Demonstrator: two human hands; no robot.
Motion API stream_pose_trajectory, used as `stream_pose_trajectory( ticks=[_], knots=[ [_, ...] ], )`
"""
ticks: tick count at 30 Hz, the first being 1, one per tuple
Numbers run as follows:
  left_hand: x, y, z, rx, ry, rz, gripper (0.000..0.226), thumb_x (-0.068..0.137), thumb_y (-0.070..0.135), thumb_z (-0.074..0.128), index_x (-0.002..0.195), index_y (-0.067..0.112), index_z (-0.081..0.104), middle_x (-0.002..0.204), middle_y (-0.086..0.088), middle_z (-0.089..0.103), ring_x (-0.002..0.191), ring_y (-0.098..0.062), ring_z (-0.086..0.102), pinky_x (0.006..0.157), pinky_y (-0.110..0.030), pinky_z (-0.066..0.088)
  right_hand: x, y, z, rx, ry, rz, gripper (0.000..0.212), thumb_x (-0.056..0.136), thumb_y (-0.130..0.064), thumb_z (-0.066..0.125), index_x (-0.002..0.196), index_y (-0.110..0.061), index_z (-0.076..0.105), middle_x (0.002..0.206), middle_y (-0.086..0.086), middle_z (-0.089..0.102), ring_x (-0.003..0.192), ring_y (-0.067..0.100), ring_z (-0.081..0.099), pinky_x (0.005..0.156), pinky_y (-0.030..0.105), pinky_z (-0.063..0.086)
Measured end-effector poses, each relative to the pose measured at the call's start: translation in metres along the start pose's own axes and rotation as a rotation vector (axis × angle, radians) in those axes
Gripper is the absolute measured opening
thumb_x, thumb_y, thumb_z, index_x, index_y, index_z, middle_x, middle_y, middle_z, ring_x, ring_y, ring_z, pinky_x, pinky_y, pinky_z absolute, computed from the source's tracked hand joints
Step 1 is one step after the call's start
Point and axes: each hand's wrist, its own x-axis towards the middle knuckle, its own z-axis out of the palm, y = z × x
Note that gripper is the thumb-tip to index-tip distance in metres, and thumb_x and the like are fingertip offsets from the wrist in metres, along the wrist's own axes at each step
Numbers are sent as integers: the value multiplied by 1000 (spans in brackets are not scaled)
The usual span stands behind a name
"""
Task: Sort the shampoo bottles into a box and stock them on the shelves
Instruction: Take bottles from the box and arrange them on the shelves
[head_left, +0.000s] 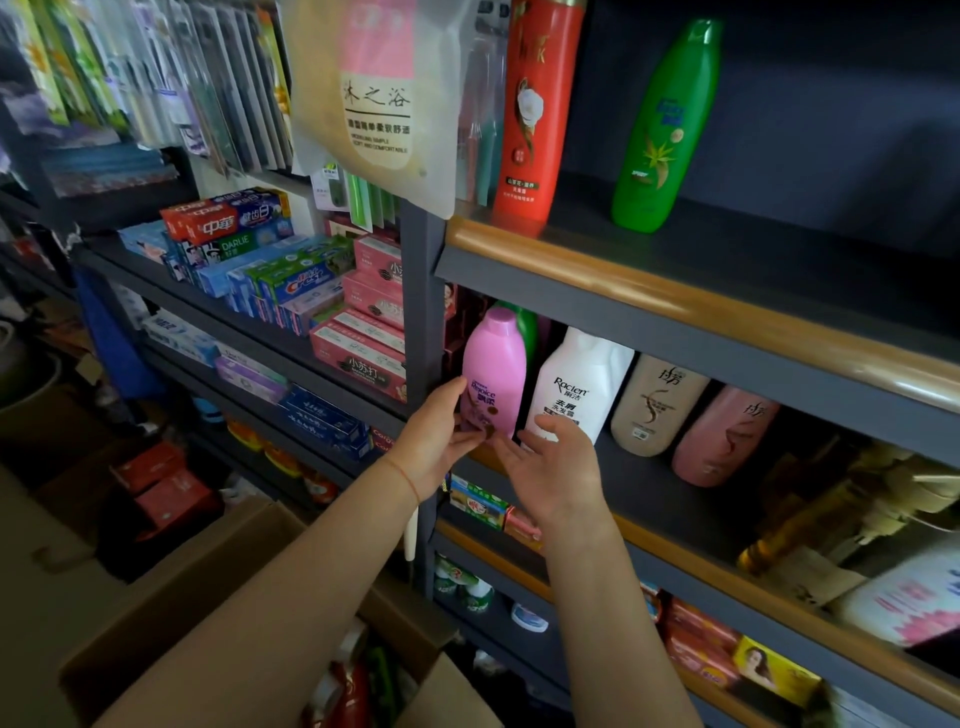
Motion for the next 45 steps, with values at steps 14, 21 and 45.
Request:
stream_pose_trajectory(
  ticks=[14,21,45],
  knots=[
    [11,8,12,58,19,14,36,104,37,47,133,16,52,127,-17,60,118,-31,59,107,-43,47,8,5,5,77,21,-36,25,90,2,39,107,-5,56,118,24,55,123,42,54,110,51,41],
    [16,7,16,41,32,26,17,104,33,46,102,25,61,115,-12,64,113,-29,61,89,-32,54,12,7,3,286,37,23,27,90,-2,41,114,0,52,127,26,52,130,43,46,116,50,33],
    [42,7,26,-98,0,13,31,101,35,53,121,14,65,114,-16,70,108,-31,64,104,-44,50,28,1,-2,566,36,20,41,87,-3,44,125,-4,58,124,25,61,117,46,56,111,58,38]
  ],
)
